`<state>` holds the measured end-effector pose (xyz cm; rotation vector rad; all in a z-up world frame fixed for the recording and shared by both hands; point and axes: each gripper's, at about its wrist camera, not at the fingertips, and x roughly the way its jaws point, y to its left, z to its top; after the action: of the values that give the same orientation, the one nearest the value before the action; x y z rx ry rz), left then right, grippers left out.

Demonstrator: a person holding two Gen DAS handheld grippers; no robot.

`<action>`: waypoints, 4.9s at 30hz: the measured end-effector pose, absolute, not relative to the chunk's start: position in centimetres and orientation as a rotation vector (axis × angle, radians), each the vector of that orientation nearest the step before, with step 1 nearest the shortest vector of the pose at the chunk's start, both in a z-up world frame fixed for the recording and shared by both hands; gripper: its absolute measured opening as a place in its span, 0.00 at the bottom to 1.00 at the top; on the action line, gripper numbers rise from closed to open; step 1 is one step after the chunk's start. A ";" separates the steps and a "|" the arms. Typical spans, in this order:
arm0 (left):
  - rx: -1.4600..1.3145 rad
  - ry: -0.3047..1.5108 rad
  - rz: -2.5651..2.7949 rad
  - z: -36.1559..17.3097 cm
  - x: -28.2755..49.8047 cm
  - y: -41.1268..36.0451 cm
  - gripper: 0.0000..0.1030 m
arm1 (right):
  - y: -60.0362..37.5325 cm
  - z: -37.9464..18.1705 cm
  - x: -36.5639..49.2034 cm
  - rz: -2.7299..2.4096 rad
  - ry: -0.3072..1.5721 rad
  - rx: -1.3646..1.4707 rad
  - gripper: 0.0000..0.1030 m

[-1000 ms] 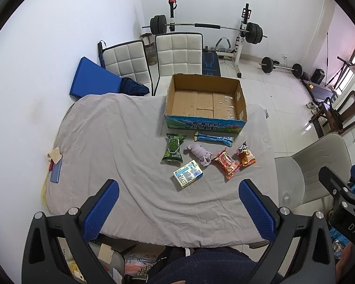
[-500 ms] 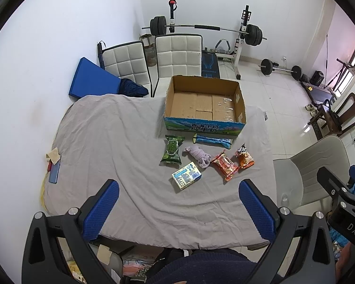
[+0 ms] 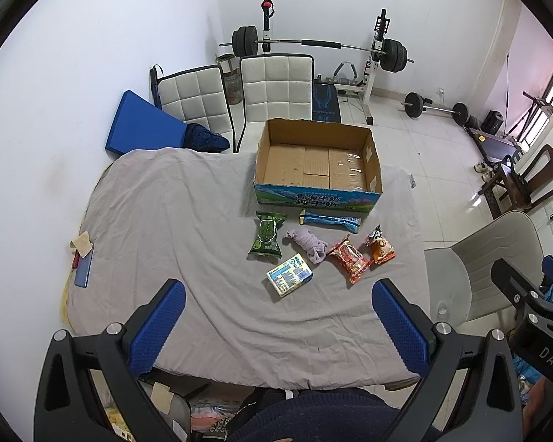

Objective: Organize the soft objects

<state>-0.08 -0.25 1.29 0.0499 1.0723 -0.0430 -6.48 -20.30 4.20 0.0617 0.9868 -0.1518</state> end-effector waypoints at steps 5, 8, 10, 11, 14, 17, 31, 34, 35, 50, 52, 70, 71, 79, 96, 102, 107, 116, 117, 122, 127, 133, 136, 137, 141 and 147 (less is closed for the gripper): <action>0.047 1.070 -0.044 1.3 0.0 -0.5 1.00 | -20.2 4.3 -6.1 -0.150 0.985 0.059 1.00; 0.044 1.070 -0.044 1.3 -0.1 -0.3 1.00 | -20.1 4.4 -6.0 -0.148 0.989 0.058 1.00; 0.044 1.069 -0.043 1.3 -0.1 -0.4 1.00 | -20.1 4.4 -6.0 -0.147 0.987 0.058 1.00; 0.045 1.069 -0.043 1.3 -0.1 -0.4 1.00 | -20.1 4.3 -6.1 -0.148 0.987 0.058 1.00; 0.046 1.069 -0.044 1.2 -0.1 -0.2 1.00 | -20.1 4.3 -5.9 -0.144 0.988 0.056 1.00; 0.045 1.069 -0.047 1.2 -0.1 -0.2 1.00 | -20.1 4.2 -5.6 -0.138 0.992 0.051 1.00; -0.024 1.179 -0.082 -8.2 6.8 1.3 1.00 | -22.0 -2.9 -0.9 -0.101 1.103 0.067 1.00; 0.036 1.229 -0.081 -13.1 9.3 1.0 1.00 | -22.5 -7.9 2.3 -0.079 1.172 0.041 1.00; 0.062 1.245 -0.088 -14.5 9.9 0.8 1.00 | -22.5 -9.7 3.4 -0.065 1.194 0.029 1.00; 0.418 1.567 -0.337 -37.0 16.9 -4.5 1.00 | -20.6 -35.3 16.0 0.141 1.539 -0.107 1.00; 0.465 1.612 -0.376 -39.5 16.9 -5.0 1.00 | -20.4 -37.1 16.8 0.179 1.570 -0.102 1.00; -0.188 1.852 -0.053 -43.0 14.2 0.8 0.68 | -21.4 -46.3 16.4 0.109 1.799 0.170 0.57; -0.186 1.845 -0.048 -43.0 14.3 0.9 0.68 | -21.5 -46.4 16.4 0.098 1.785 0.172 0.57; -0.104 1.770 -0.029 -44.0 13.5 -0.4 0.59 | -19.8 -49.6 17.1 -0.018 1.749 0.141 0.59; -0.030 1.709 -0.017 -42.9 12.3 -1.7 0.58 | -18.9 -51.4 12.6 -0.095 1.720 0.071 0.48; 0.002 1.691 -0.044 -41.6 10.3 -3.4 0.58 | -19.7 -52.7 9.6 -0.094 1.743 0.092 0.47; 0.017 1.641 -0.081 -38.2 8.8 -4.7 0.58 | -20.7 -53.4 6.2 -0.077 1.741 0.141 0.46; -0.004 1.489 -0.145 -28.7 7.8 -6.2 0.58 | -22.6 -49.2 2.8 0.007 1.619 0.193 0.46; -0.013 1.465 -0.152 -27.1 7.8 -6.4 0.58 | -22.0 -49.2 2.8 0.019 1.603 0.197 0.46; -0.045 1.394 -0.197 -22.3 9.2 -7.1 0.58 | -23.3 -41.8 5.6 0.088 1.506 0.221 0.46; -0.085 1.350 -0.274 -18.2 13.6 -8.1 0.58 | -25.0 -31.2 7.8 0.138 1.419 0.227 0.46; -0.030 1.299 -0.313 -16.4 22.4 -9.0 0.58 | -26.5 -27.8 14.3 0.101 1.362 0.209 0.46; -0.019 1.311 -0.316 -17.6 27.2 -9.1 0.58 | -26.6 -28.6 19.0 0.074 1.371 0.216 0.46; -0.013 1.323 -0.318 -18.4 29.4 -9.1 0.58 | -26.8 -29.0 20.2 0.068 1.374 0.216 0.46; -0.036 1.395 -0.327 -22.7 36.1 -9.5 0.58 | -26.4 -31.4 26.6 0.038 1.384 0.190 0.46; -0.056 1.503 -0.354 -28.1 41.7 -10.1 0.58 | -25.0 -35.3 34.1 0.040 1.423 0.167 0.46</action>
<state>41.68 -10.07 -28.11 -0.0558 1.5027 -0.3538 34.06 -25.03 -35.31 0.1671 1.4232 0.0404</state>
